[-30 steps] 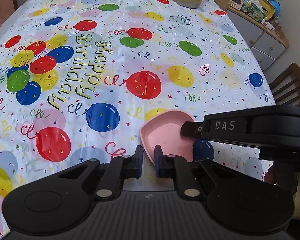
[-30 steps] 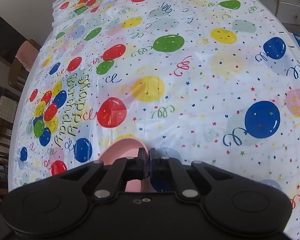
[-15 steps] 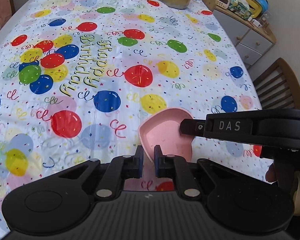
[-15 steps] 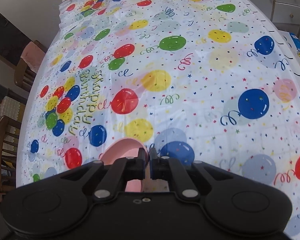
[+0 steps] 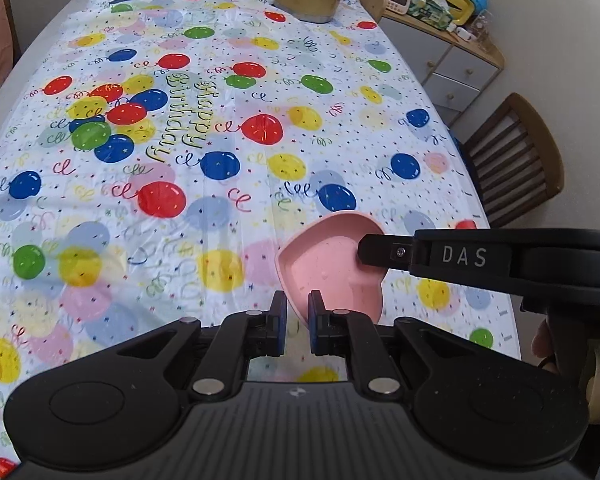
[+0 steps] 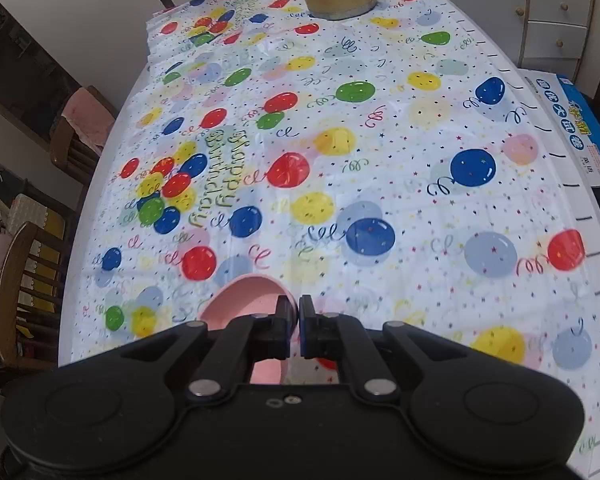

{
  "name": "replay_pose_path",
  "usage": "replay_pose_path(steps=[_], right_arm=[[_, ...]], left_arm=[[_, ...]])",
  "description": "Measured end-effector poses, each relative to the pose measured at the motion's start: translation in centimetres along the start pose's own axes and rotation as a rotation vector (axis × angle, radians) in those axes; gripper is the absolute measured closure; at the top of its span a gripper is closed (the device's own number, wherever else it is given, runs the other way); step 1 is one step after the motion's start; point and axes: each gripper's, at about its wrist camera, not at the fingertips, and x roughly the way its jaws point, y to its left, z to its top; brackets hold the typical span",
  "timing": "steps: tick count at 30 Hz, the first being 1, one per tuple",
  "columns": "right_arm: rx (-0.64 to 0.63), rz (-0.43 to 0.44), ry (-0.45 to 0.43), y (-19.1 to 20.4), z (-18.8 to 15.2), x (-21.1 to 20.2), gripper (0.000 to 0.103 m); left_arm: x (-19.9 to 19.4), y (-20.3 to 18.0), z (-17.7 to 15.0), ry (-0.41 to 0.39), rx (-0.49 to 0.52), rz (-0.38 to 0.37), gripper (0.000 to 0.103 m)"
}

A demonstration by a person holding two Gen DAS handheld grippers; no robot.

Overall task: Organize plates and bowls
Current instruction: 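Close both grippers on the heart dish rim and lift it, then carry the heart dish with both grippers over the stacked bowls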

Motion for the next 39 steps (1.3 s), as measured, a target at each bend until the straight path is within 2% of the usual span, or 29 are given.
replay_pose_path(steps=[13, 22, 32, 39], right_arm=[[0.01, 0.001, -0.049, 5.7, -7.4, -5.4, 0.1], [0.012, 0.026, -0.058, 9.8, -11.9, -7.4, 0.1], [-0.003, 0.052, -0.036, 14.0, -16.1, -7.3, 0.1], [-0.003, 0.068, -0.001, 16.1, -18.9, -6.3, 0.1]], left_arm=[[-7.5, 3.3, -6.0, -0.005, 0.049, -0.011, 0.093], [-11.6, 6.7, -9.7, -0.004, 0.071, -0.014, 0.093], [-14.0, 10.4, -13.2, 0.022, 0.069, 0.013, 0.093], [-14.1, 12.7, -15.6, 0.064, 0.061, 0.037, 0.093]])
